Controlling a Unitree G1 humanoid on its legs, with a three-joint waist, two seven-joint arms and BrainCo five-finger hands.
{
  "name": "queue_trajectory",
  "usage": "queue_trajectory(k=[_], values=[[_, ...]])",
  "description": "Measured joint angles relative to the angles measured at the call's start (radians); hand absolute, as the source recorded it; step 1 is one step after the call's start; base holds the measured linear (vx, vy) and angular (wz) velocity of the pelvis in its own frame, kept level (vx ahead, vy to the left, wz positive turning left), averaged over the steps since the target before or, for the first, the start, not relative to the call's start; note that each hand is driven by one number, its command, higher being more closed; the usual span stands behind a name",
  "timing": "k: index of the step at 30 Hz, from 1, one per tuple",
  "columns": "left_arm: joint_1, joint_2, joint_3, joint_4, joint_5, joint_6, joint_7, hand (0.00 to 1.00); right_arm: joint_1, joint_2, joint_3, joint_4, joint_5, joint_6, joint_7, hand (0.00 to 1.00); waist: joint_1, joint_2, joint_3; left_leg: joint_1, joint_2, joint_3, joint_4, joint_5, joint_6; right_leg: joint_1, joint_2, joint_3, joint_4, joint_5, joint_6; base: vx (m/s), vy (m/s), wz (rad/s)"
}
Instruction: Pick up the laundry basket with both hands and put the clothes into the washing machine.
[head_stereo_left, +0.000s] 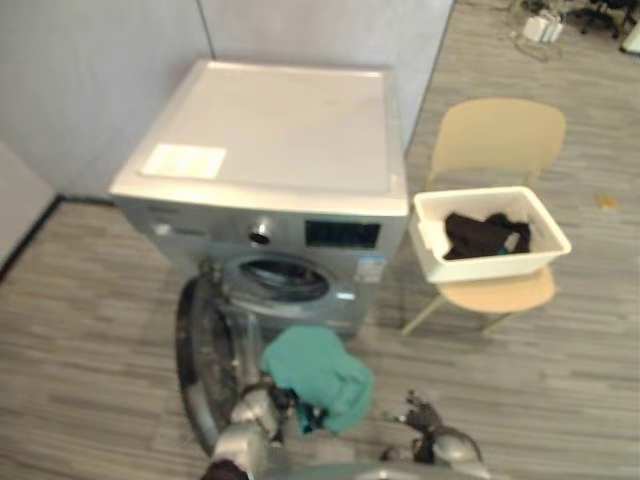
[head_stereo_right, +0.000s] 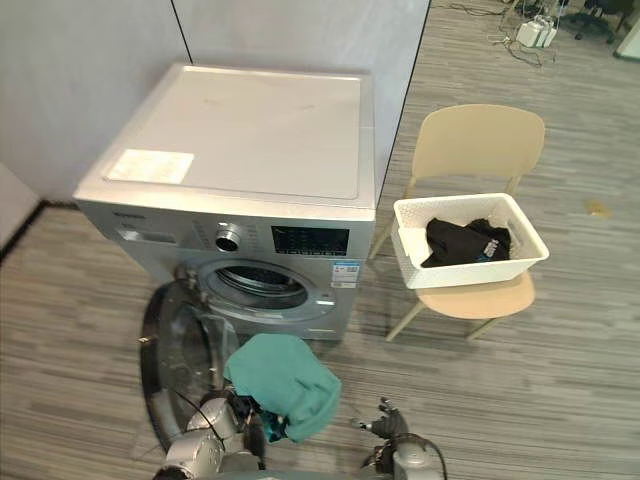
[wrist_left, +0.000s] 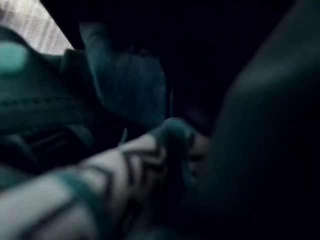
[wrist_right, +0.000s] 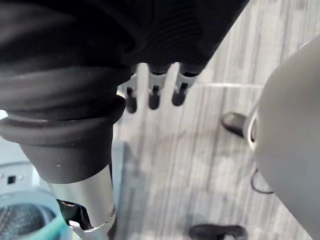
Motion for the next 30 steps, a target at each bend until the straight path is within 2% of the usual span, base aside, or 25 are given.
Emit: queue_trajectory(k=[2, 5, 8, 9, 10, 12, 14, 16, 18, 19, 20, 23, 24, 26, 28, 29, 30], values=[[-0.032, 0.012, 0.050, 0.034, -0.032, -0.001, 0.031, 1.00, -0.011, 0.011, 0.014, -0.001, 0.001, 0.000, -0.002, 0.00, 0.002, -0.018, 0.019, -0.015, 0.033, -0.002, 0.008, 0.006, -0.009, -0.009, 0.029, 0.002, -0.006, 0.002, -0.008, 0.03, -0.130, -0.04], [-0.066, 0.012, 0.108, 0.051, -0.080, -0.005, 0.076, 1.00, -0.020, -0.006, 0.022, -0.032, 0.002, -0.007, -0.006, 0.00, -0.001, -0.018, 0.049, -0.022, 0.063, 0.000, 0.032, 0.008, -0.012, -0.007, 0.055, 0.005, -0.006, 0.004, -0.011, 0.01, -0.104, -0.08], [-0.160, 0.020, 0.201, 0.054, -0.137, -0.027, 0.106, 1.00, -0.023, -0.019, 0.025, -0.076, 0.002, -0.027, -0.008, 0.00, -0.002, -0.032, 0.107, -0.035, 0.081, 0.002, 0.011, 0.023, -0.033, -0.029, 0.074, 0.007, -0.006, -0.004, -0.039, -0.06, -0.055, -0.04], [-0.224, 0.034, 0.239, 0.062, -0.162, -0.045, 0.122, 1.00, -0.031, -0.019, 0.026, -0.095, 0.004, -0.030, -0.008, 0.00, -0.002, -0.043, 0.134, -0.059, 0.089, 0.004, -0.032, 0.056, -0.043, -0.068, 0.085, 0.002, -0.004, 0.002, -0.051, -0.10, -0.029, 0.00], [-0.240, 0.040, 0.249, 0.066, -0.167, -0.049, 0.124, 1.00, -0.033, -0.018, 0.027, -0.100, 0.004, -0.030, -0.008, 0.00, -0.002, -0.047, 0.141, -0.064, 0.089, 0.005, -0.042, 0.068, -0.040, -0.078, 0.086, 0.001, -0.004, 0.003, -0.053, -0.13, -0.021, 0.04], [-0.366, 0.067, 0.288, 0.128, -0.214, -0.068, 0.154, 1.00, -0.042, -0.024, 0.021, -0.140, 0.010, -0.035, -0.025, 0.00, -0.010, -0.063, 0.211, -0.090, 0.089, 0.056, -0.105, 0.126, -0.025, -0.129, 0.079, -0.024, 0.015, 0.007, -0.059, -0.13, 0.023, 0.18], [-0.408, 0.077, 0.300, 0.138, -0.230, -0.072, 0.175, 1.00, -0.040, -0.024, 0.019, -0.158, 0.014, -0.035, -0.043, 0.00, -0.028, -0.078, 0.251, -0.097, 0.079, 0.110, -0.113, 0.137, -0.016, -0.151, 0.056, -0.026, 0.038, 0.006, -0.057, -0.08, 0.106, 0.08], [-0.444, 0.074, 0.307, 0.141, -0.236, -0.075, 0.194, 1.00, -0.027, -0.026, 0.019, -0.200, 0.018, -0.035, -0.051, 0.00, -0.031, -0.082, 0.270, -0.127, 0.054, 0.139, -0.106, 0.133, -0.009, -0.196, 0.019, -0.021, 0.069, 0.004, -0.053, -0.06, 0.179, -0.05], [-0.491, 0.061, 0.326, 0.143, -0.239, -0.091, 0.212, 1.00, -0.039, -0.023, 0.023, -0.225, 0.017, -0.035, -0.050, 0.00, -0.027, -0.093, 0.276, -0.198, 0.042, 0.171, -0.040, 0.105, 0.032, -0.263, -0.019, -0.006, 0.116, 0.000, -0.043, -0.04, 0.189, -0.05], [-0.525, 0.061, 0.334, 0.150, -0.256, -0.094, 0.219, 1.00, -0.048, -0.019, 0.024, -0.249, 0.018, -0.035, -0.051, 0.00, -0.030, -0.096, 0.280, -0.261, 0.044, 0.180, 0.048, 0.061, 0.055, -0.300, -0.044, -0.003, 0.150, -0.008, -0.031, -0.04, 0.192, 0.01], [-0.545, 0.060, 0.333, 0.159, -0.259, -0.095, 0.226, 1.00, -0.049, -0.019, 0.024, -0.266, 0.018, -0.035, -0.051, 0.00, -0.030, -0.095, 0.288, -0.283, 0.045, 0.179, 0.091, 0.039, 0.062, -0.309, -0.055, -0.002, 0.165, -0.011, -0.027, -0.02, 0.116, 0.03], [-0.546, 0.060, 0.333, 0.160, -0.260, -0.095, 0.226, 1.00, -0.050, -0.019, 0.024, -0.267, 0.018, -0.035, -0.051, 0.00, -0.030, -0.095, 0.289, -0.284, 0.045, 0.179, 0.094, 0.038, 0.062, -0.309, -0.055, -0.002, 0.166, -0.011, -0.026, 0.00, 0.013, -0.10], [-0.667, 0.057, 0.334, 0.113, -0.284, -0.115, 0.268, 1.00, -0.050, -0.003, 0.045, -0.466, 0.023, -0.046, -0.080, 0.00, -0.007, -0.095, 0.355, -0.387, 0.111, 0.259, 0.400, -0.127, 0.135, -0.465, -0.169, 0.019, 0.508, -0.029, -0.004, -0.11, 0.372, -0.27], [-0.702, 0.055, 0.336, 0.088, -0.295, -0.123, 0.276, 1.00, -0.052, 0.004, 0.060, -0.500, 0.033, -0.054, -0.088, 0.00, -0.010, -0.094, 0.359, -0.418, 0.112, 0.256, 0.432, -0.140, 0.149, -0.495, -0.189, 0.019, 0.562, -0.029, -0.004, -0.13, 0.402, -0.02], [-0.749, 0.058, 0.371, 0.047, -0.303, -0.139, 0.283, 1.00, -0.055, 0.026, 0.069, -0.557, 0.039, -0.057, -0.093, 0.00, 0.006, -0.095, 0.381, -0.436, 0.139, 0.252, 0.467, -0.166, 0.151, -0.506, -0.186, 0.020, 0.580, -0.030, -0.006, -0.06, 0.040, -0.05], [-0.774, 0.059, 0.380, 0.044, -0.305, -0.139, 0.291, 1.00, -0.057, 0.036, 0.071, -0.575, 0.039, -0.058, -0.096, 0.00, 0.017, -0.093, 0.394, -0.437, 0.143, 0.248, 0.472, -0.183, 0.143, -0.534, -0.190, 0.030, 0.605, -0.037, -0.019, -0.13, -0.030, -0.26], [-0.853, 0.068, 0.387, 0.041, -0.315, -0.143, 0.304, 1.00, -0.069, 0.049, 0.085, -0.604, 0.039, -0.061, -0.105, 0.00, 0.031, -0.096, 0.405, -0.471, 0.144, 0.250, 0.477, -0.184, 0.138, -0.597, -0.215, 0.028, 0.615, -0.077, -0.049, -0.17, -0.101, -0.06]])
